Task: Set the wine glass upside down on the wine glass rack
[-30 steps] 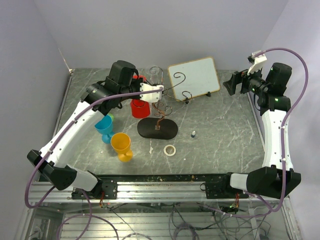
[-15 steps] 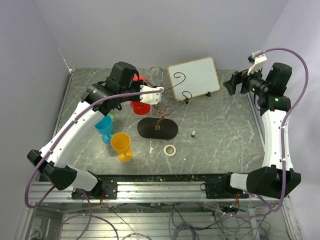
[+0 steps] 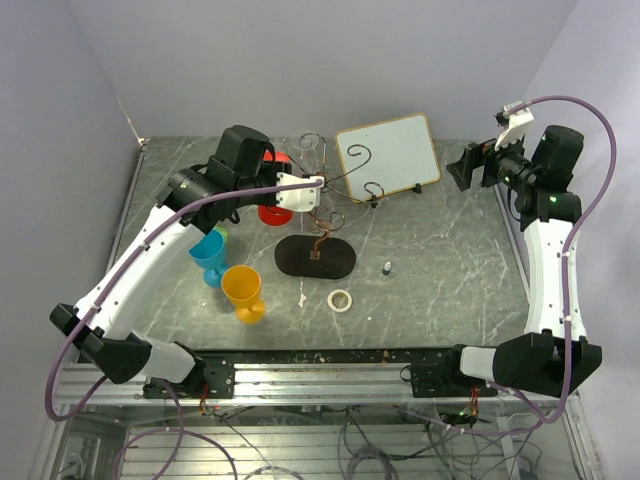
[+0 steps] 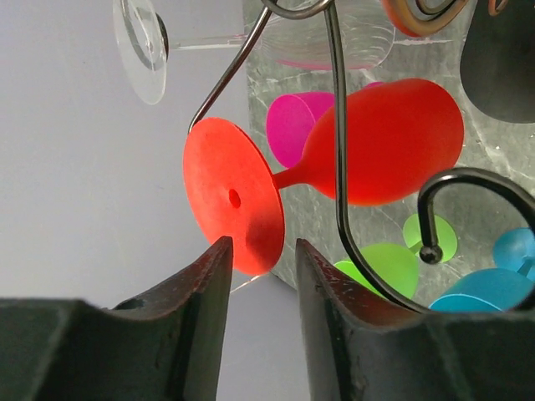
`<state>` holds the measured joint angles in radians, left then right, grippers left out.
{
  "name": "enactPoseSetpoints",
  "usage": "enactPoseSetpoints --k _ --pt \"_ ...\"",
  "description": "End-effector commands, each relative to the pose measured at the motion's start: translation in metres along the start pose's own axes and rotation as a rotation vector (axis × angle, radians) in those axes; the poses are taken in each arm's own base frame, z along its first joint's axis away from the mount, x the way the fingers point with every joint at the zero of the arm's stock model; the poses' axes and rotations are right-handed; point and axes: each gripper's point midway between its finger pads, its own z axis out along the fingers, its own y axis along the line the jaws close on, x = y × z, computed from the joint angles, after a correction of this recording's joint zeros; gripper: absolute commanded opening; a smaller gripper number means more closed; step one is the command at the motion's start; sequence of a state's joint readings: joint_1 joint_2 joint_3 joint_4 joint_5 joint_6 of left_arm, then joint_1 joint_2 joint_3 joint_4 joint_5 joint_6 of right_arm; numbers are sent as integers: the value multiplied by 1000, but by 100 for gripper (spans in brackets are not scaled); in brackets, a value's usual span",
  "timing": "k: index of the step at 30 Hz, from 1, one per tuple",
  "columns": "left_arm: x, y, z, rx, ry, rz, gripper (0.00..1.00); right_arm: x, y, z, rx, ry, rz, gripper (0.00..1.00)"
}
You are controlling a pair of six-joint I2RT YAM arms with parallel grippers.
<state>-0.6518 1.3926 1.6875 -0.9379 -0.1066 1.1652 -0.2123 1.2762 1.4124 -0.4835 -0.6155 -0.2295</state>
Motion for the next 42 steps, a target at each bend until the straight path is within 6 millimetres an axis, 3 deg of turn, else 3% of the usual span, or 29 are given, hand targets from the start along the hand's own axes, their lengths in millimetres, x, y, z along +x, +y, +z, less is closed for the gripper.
enactPoseSetpoints --k 1,9,17,25,31,37,42 --pt "-2 0 -20 -16 -19 -37 50 3 -5 1 7 6 -8 95" --pt "-6 7 -47 -49 -52 -132 81 5 -5 1 8 11 -11 95" --pt "6 25 -74 -141 -110 -363 90 4 -3 -2 10 2 -18 96" --pt "47 53 -93 -293 -182 -746 94 6 -5 -1 18 2 -20 96" --pt "96 68 -93 -453 -168 -1057 95 6 -3 1 1 6 -7 96" --pt "150 62 -90 -542 -151 -1317 96 7 0 0 -18 6 -17 96" --pt "163 50 -79 -508 -201 -1413 100 7 2 -1 -35 7 -21 96"
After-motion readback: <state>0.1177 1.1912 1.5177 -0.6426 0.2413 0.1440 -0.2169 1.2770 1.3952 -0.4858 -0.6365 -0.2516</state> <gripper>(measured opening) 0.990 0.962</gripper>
